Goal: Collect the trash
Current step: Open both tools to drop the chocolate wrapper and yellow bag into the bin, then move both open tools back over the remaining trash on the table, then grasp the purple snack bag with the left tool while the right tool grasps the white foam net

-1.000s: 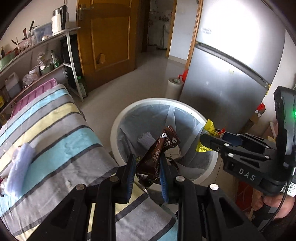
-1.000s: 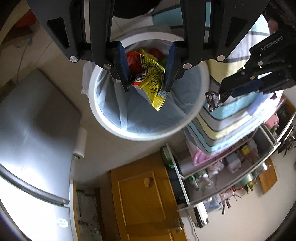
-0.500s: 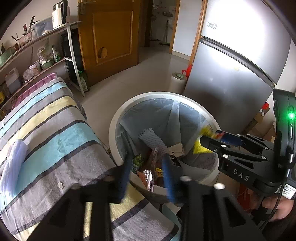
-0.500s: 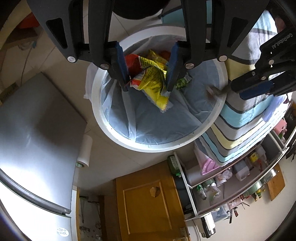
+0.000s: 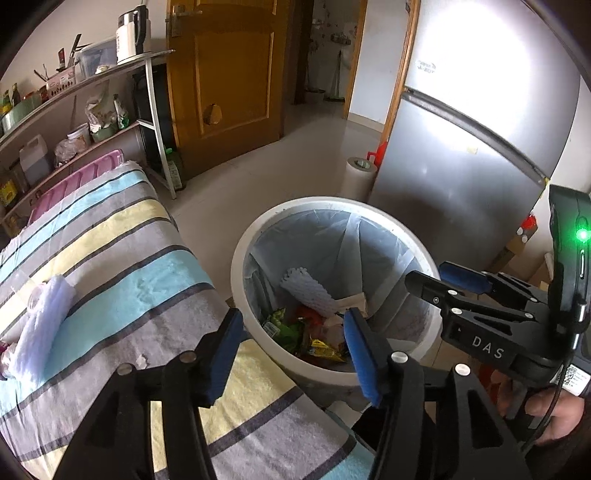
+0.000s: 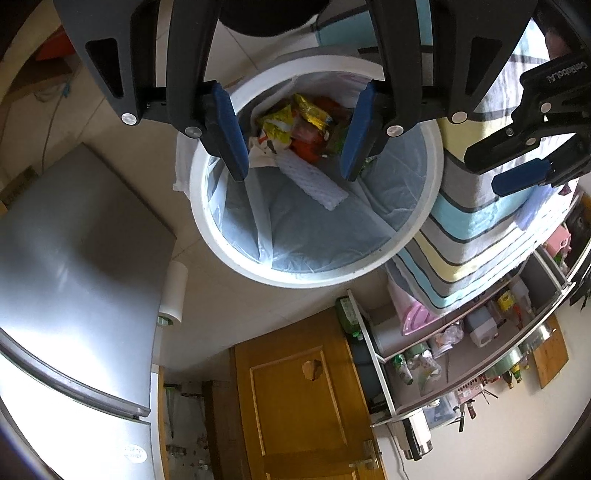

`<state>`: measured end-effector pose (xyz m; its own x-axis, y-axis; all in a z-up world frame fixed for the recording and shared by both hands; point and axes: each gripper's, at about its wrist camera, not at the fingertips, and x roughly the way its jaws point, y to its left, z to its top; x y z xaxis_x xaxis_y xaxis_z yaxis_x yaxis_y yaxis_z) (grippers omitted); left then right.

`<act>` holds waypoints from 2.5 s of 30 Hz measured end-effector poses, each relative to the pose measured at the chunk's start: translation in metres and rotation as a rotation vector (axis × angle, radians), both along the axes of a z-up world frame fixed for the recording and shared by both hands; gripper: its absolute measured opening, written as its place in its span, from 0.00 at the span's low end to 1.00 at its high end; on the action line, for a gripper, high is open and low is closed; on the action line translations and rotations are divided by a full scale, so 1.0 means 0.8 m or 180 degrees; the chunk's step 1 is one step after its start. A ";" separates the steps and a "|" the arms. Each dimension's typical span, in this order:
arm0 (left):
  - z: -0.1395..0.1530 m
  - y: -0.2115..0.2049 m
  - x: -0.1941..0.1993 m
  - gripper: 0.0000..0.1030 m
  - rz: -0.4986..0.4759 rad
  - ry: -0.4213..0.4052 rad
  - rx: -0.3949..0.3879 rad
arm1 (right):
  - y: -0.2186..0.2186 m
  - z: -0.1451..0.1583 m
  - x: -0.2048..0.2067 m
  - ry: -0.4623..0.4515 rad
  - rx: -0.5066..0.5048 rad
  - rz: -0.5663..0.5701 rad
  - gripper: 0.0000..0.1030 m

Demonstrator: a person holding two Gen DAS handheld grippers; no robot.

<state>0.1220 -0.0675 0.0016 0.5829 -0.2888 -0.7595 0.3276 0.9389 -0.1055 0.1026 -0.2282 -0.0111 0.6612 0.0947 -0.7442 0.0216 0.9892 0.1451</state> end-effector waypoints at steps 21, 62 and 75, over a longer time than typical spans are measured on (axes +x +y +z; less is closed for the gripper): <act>0.055 0.075 -0.056 0.62 0.0336 -0.0430 -0.0089 | 0.062 0.056 -0.035 -0.0366 0.0085 0.0226 0.52; 0.029 0.387 -0.093 0.72 0.1778 -0.0379 -0.0166 | 0.340 0.036 0.038 -0.0014 0.0257 0.1491 0.53; 0.003 0.397 -0.032 0.73 0.1690 -0.0116 -0.0260 | 0.386 0.010 0.096 0.0336 0.0342 0.1372 0.57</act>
<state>0.0962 0.2503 0.0038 0.6905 -0.0045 -0.7234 -0.1851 0.9656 -0.1827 0.1794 0.0807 -0.0030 0.4656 0.4251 -0.7762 -0.3687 0.8905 0.2664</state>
